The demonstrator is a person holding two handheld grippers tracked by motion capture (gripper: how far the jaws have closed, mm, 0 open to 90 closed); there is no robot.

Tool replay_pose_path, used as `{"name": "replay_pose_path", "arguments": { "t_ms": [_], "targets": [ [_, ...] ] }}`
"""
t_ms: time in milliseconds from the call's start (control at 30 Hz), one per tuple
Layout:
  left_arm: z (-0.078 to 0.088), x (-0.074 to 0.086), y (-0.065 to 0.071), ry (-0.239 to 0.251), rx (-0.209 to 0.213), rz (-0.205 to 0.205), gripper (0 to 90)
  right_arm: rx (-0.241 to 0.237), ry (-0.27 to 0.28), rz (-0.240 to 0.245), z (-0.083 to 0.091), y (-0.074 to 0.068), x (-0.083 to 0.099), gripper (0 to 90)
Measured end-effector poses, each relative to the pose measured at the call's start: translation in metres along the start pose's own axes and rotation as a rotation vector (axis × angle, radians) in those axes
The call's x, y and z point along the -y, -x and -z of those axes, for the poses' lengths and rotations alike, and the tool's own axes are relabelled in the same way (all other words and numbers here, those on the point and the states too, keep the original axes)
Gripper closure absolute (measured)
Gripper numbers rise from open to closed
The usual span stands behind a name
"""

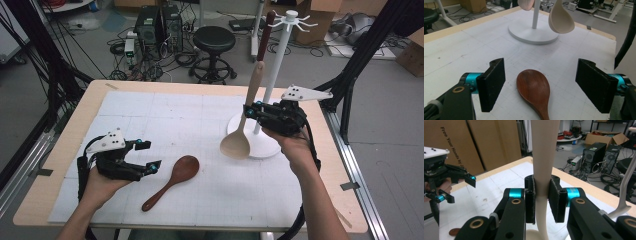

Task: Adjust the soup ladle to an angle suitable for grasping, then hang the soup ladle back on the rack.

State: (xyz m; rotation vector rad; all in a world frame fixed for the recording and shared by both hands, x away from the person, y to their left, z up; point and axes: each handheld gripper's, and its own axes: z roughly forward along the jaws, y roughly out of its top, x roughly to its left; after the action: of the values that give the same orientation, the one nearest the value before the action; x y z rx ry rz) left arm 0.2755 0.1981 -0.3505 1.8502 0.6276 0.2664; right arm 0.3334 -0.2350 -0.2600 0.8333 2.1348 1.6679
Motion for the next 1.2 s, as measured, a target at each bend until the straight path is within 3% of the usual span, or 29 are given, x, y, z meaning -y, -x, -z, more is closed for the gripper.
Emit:
{"name": "replay_pose_path", "arguments": {
  "t_ms": [767, 1200],
  "targets": [
    [-0.001, 0.001, 0.001, -0.007, 0.001, -0.005, 20.0, 0.027, 0.031, 0.008, 0.005, 0.012, -0.022, 77.8],
    [0.000, 0.001, -0.001, -0.001, 0.003, -0.003, 19.5, 0.061, 0.047, 0.000, 0.020, 0.026, -0.043, 77.8]
  ]
}}
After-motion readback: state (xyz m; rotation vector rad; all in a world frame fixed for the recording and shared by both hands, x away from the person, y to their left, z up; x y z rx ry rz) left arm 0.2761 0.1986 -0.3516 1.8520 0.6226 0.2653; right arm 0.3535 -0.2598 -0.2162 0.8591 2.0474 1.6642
